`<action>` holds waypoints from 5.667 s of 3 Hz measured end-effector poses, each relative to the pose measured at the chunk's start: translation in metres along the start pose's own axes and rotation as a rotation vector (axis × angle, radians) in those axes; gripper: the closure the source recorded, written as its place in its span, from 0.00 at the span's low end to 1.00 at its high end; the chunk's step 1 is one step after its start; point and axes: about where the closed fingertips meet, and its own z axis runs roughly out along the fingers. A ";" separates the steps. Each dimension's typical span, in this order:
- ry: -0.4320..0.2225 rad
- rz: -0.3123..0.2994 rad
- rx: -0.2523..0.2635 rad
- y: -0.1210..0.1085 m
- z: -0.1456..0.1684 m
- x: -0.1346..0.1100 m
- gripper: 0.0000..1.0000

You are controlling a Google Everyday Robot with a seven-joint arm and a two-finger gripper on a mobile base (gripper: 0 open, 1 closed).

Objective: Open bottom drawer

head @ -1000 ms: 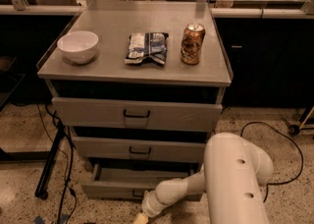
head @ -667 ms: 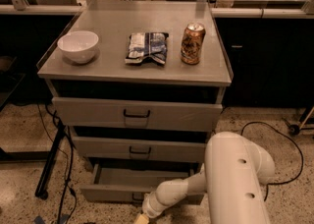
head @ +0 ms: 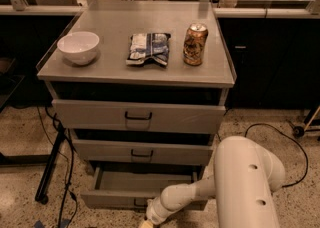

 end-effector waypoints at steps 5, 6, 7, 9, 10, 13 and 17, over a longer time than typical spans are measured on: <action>-0.093 -0.069 -0.038 0.044 -0.047 -0.006 0.00; -0.098 -0.060 -0.033 0.044 -0.050 -0.002 0.00; -0.085 -0.073 0.004 0.029 -0.047 -0.013 0.00; -0.013 -0.138 0.109 -0.031 -0.050 -0.052 0.00; -0.010 -0.141 0.109 -0.032 -0.049 -0.054 0.00; 0.049 -0.065 0.070 -0.053 0.002 -0.002 0.00; 0.010 0.074 0.018 0.043 -0.059 0.089 0.00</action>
Offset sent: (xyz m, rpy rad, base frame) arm -0.1868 -0.0797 0.0463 0.1527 0.1359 0.2889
